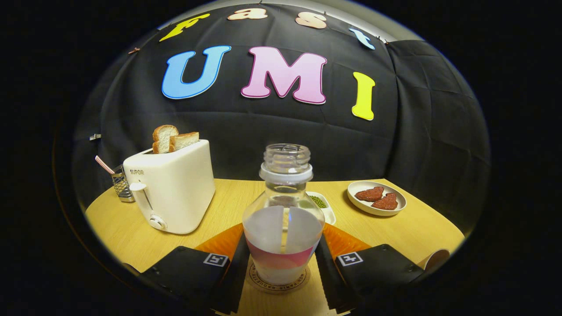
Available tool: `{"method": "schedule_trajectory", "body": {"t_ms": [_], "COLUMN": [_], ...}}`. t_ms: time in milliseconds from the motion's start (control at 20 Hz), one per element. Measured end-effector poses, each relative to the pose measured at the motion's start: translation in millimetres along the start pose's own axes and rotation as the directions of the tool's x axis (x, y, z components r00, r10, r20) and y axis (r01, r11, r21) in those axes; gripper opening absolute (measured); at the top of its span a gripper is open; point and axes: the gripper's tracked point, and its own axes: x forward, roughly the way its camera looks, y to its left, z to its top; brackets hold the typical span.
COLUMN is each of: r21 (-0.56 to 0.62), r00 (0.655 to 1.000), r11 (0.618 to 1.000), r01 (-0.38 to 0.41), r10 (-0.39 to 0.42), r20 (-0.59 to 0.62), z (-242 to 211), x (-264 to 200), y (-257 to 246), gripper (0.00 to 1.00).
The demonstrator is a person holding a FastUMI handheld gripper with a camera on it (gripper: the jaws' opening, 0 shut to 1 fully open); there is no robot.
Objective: Take the bottle from table, then pour the juice into the cup, finally place the bottle on the coaster
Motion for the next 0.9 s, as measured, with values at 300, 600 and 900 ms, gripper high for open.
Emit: {"method": "schedule_trajectory", "body": {"t_ms": [300, 600, 900], "r21": [0.000, -0.031, 0.008], "r00": [1.000, 0.996, 0.999], "r11": [1.000, 1.000, 1.000], "r01": [0.016, -0.001, -0.014], "r10": [-0.016, -0.002, 0.015], "r20": [-0.017, -0.087, -0.037], "z": [-1.7, -8.3, 42.7], "x": [-6.3, -42.5, -105.9], "y": [-2.5, -5.4, -9.7], "gripper": [0.81, 0.98, 0.97]}}
